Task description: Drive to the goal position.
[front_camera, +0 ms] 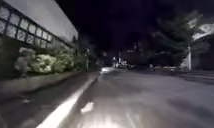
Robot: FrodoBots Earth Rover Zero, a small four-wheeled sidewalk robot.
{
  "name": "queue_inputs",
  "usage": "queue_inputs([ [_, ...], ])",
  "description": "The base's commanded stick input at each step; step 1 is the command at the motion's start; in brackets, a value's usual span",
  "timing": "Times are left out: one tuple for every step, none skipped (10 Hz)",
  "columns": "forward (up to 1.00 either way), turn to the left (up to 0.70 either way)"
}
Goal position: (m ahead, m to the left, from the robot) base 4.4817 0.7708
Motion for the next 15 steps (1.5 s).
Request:
queue_inputs([
  [0.5,0.0],
  [0.5,0.0],
  [0.5,0.0],
  [0.5,0.0],
  [0.5,0.0],
  [0.5,0.0],
  [0.5,0.0],
  [0.5,0.0],
  [0.5,0.0],
  [0.5,0.0],
  [0.5,0.0],
  [0.5,0.0],
  [0.5,0.0],
  [0.5,0.0],
  [0.5,0.0],
])
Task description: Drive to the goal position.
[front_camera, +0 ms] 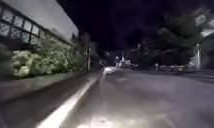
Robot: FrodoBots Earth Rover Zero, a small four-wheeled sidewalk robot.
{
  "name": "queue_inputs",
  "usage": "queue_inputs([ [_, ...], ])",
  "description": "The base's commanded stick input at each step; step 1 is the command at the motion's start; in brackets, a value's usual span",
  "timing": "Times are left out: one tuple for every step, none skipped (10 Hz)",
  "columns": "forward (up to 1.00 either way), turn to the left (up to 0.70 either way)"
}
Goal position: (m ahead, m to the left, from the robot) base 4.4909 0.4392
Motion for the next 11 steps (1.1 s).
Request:
queue_inputs([
  [0.5,-0.5],
  [0.5,-0.5],
  [0.5,-0.5],
  [0.5,-0.5],
  [0.5,-0.5],
  [0.5,-0.5],
  [0.5,-0.5],
  [0.5,-0.5],
  [0.5,-0.5],
  [0.5,-0.5],
  [0.5,-0.5],
])
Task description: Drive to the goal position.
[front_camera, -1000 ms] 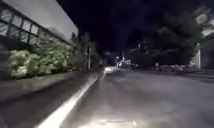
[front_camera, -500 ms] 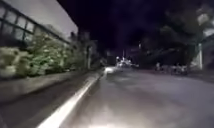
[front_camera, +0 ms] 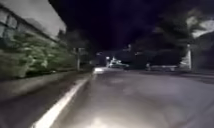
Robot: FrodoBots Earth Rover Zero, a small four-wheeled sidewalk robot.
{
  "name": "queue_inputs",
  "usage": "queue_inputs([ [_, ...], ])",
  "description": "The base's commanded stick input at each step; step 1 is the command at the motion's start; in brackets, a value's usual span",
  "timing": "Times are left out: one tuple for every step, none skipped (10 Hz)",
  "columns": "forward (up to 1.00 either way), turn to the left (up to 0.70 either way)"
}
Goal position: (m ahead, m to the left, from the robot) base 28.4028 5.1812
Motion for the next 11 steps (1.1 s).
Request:
queue_inputs([
  [0.5,0.0],
  [0.5,0.0],
  [0.5,0.0],
  [0.5,0.0],
  [0.5,0.0],
  [0.5,0.0],
  [0.5,0.29],
  [0.5,0.5],
  [0.5,0.5],
  [0.5,0.5],
  [0.5,0.5],
])
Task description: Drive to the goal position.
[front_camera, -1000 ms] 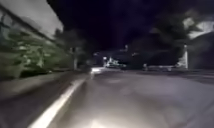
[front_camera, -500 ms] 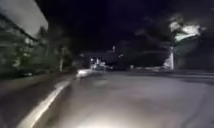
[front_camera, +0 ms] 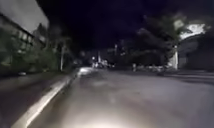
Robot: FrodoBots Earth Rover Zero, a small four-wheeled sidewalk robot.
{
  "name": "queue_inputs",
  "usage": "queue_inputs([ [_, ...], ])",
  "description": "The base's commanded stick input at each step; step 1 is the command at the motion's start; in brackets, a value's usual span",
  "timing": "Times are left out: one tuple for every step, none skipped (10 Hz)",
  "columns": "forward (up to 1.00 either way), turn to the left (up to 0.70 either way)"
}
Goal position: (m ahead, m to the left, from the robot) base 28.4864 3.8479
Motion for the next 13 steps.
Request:
queue_inputs([
  [0.5,0.5],
  [0.5,0.5],
  [0.5,0.5],
  [0.5,0.5],
  [0.5,0.5],
  [0.5,0.31],
  [0.5,0.04],
  [0.5,0.0],
  [0.5,0.0],
  [0.5,0.0],
  [0.5,0.0],
  [0.5,0.0],
  [0.5,0.0],
])
